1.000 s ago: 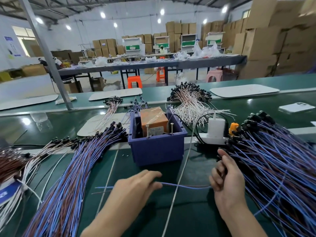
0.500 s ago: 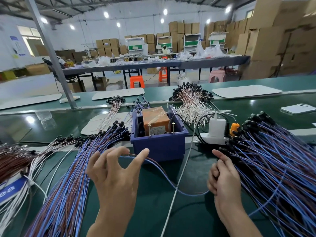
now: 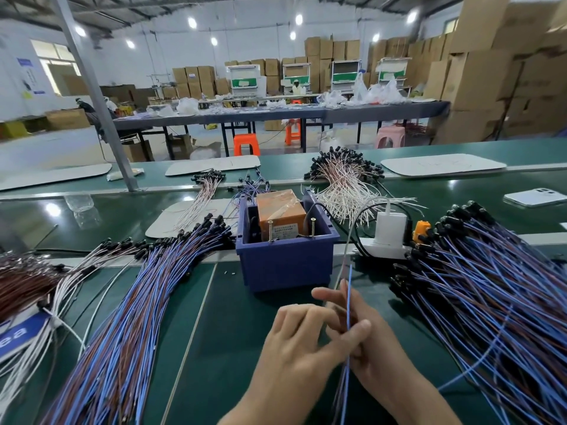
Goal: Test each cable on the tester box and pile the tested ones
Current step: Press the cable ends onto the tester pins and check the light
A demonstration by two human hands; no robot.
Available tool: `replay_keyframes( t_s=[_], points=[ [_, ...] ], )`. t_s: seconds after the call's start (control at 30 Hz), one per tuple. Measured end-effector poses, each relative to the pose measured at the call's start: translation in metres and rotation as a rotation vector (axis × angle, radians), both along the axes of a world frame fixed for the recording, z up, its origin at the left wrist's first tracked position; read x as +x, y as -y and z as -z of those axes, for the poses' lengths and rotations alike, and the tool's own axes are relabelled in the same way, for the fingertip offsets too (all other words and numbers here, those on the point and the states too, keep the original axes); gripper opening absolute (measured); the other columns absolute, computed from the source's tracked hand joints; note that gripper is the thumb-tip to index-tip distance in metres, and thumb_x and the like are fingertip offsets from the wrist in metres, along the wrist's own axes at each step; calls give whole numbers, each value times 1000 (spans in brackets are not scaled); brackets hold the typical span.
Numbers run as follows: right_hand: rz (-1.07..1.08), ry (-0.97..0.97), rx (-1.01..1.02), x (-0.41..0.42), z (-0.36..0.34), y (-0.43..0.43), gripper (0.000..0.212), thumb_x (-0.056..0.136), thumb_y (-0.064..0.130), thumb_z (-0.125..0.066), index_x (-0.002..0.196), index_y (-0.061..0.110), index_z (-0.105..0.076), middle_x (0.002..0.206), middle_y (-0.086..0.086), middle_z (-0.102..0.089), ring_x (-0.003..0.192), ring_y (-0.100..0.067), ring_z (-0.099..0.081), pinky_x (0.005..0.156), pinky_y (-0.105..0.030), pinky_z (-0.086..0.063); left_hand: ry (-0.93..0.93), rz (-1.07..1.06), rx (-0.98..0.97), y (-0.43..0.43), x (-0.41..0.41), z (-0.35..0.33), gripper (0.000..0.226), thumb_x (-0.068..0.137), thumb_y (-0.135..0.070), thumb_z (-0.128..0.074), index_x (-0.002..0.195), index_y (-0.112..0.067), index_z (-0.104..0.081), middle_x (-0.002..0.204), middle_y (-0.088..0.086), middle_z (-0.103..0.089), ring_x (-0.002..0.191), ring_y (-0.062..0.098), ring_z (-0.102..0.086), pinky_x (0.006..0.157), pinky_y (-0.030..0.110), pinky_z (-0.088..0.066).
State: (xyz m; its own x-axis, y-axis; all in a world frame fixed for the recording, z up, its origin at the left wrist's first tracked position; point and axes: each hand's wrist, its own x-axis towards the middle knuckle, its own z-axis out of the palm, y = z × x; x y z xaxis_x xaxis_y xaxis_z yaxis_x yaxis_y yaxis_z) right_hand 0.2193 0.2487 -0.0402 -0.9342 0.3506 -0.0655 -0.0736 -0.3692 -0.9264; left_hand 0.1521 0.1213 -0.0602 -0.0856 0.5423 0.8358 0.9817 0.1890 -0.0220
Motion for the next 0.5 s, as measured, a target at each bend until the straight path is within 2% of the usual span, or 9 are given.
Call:
replay_keyframes(
  t_s=[0.07, 0.17, 0.2, 0.27, 0.33, 0.4, 0.5],
  points=[
    [28, 5, -6, -1, 0, -1, 55, 77, 66, -64, 98, 17, -80, 59, 2, -39, 46, -11, -30, 49, -28, -19, 35, 7, 15, 2, -2, 0, 32, 103, -25, -58, 131, -38, -64, 105, -7, -59, 104, 13, -46, 91, 24, -40],
    [76, -9, 9, -4, 5, 0, 54, 79, 65, -59, 97, 18, -79, 57, 2, -36, 43, -9, -26, 47, -27, -18, 61, -18, 4, 3, -6, 0, 29, 104, -23, -51, 121, -33, -72, 98, -5, -62, 95, 15, -49, 82, 25, -43],
    [103, -15, 29, -5, 7, 0, 52, 80, 64, -60, 97, 18, -78, 58, 2, -34, 43, -9, -26, 48, -29, -18, 78, -24, -33, 4, -9, -1, 30, 99, -21, -54, 121, -33, -72, 97, -5, -61, 93, 15, -49, 80, 26, -44],
    [172, -23, 96, -7, 9, 0, 48, 78, 62, -63, 96, 21, -78, 56, 4, -34, 44, -8, -27, 48, -28, -18, 142, -32, -153, 8, -13, -1, 50, 84, -15, -65, 129, -34, -65, 100, -7, -56, 91, 13, -49, 79, 23, -43],
    [254, -20, 179, -9, 11, 1, 43, 79, 60, -60, 92, 24, -78, 53, 5, -34, 43, -8, -28, 42, -21, -23, 243, -20, -267, 11, -16, 1, 73, 76, -7, -64, 140, -39, -53, 108, -12, -51, 95, 8, -50, 82, 19, -42],
    [333, -21, 238, -10, 13, 1, 38, 82, 58, -55, 90, 27, -77, 50, 5, -31, 41, -8, -26, 38, -19, -25, 503, 61, -256, 11, -17, -1, 76, 80, -6, -53, 145, -45, -44, 112, -19, -49, 99, 3, -55, 85, 17, -45],
    [433, -2, 310, -11, 12, 2, 33, 88, 56, -49, 89, 34, -74, 49, 7, -30, 41, -8, -26, 38, -18, -25, 923, 128, 13, 11, -24, -4, 64, 96, 2, -44, 128, -52, -56, 100, -15, -59, 84, 11, -61, 77, 14, -45]
  ],
)
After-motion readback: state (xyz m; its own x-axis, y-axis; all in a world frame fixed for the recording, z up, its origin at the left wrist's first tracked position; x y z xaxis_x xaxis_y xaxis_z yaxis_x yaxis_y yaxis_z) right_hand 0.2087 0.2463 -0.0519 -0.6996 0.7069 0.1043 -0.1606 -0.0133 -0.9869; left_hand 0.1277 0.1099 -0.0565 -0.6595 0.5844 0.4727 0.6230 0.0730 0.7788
